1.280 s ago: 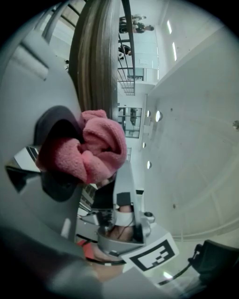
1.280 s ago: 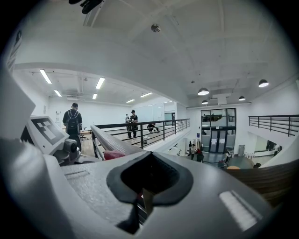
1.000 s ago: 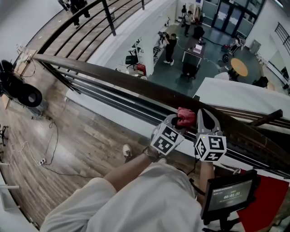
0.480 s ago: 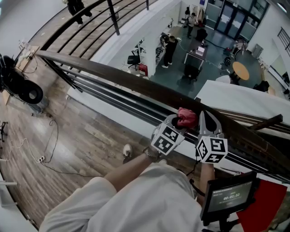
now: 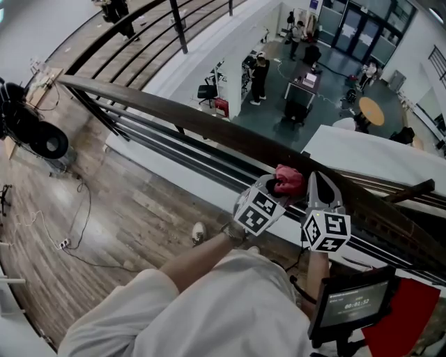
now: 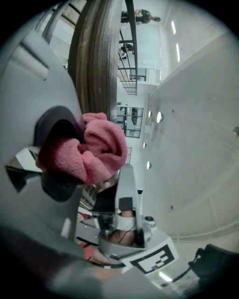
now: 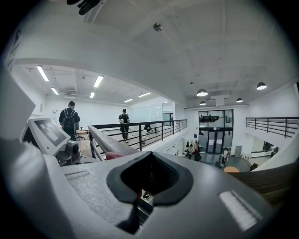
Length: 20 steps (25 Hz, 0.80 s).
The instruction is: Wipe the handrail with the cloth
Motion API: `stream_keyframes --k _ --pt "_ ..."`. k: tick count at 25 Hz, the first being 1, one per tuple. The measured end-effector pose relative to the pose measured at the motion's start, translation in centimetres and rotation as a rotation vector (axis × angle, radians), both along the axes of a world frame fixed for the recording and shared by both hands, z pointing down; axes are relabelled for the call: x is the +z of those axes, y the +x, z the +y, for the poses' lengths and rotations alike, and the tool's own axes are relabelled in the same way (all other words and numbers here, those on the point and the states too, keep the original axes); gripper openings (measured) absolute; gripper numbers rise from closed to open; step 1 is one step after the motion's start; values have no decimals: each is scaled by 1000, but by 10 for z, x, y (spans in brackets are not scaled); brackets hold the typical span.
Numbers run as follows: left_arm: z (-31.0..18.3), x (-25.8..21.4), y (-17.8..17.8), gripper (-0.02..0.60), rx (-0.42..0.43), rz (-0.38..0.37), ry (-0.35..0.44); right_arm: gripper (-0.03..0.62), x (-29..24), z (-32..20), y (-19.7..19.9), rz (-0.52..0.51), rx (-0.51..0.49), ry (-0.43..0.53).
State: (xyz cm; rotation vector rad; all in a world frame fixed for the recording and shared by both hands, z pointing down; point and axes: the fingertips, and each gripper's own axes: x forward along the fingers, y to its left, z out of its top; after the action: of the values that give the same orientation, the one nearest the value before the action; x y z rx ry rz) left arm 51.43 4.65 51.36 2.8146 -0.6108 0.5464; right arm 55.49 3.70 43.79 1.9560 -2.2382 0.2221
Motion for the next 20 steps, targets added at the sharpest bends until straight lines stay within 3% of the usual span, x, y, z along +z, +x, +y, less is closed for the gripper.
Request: stream_keyframes --k 20 --pt "-16 10 -31 91 20 -27 13 2 -8 -27 -33 10 -14 -5"
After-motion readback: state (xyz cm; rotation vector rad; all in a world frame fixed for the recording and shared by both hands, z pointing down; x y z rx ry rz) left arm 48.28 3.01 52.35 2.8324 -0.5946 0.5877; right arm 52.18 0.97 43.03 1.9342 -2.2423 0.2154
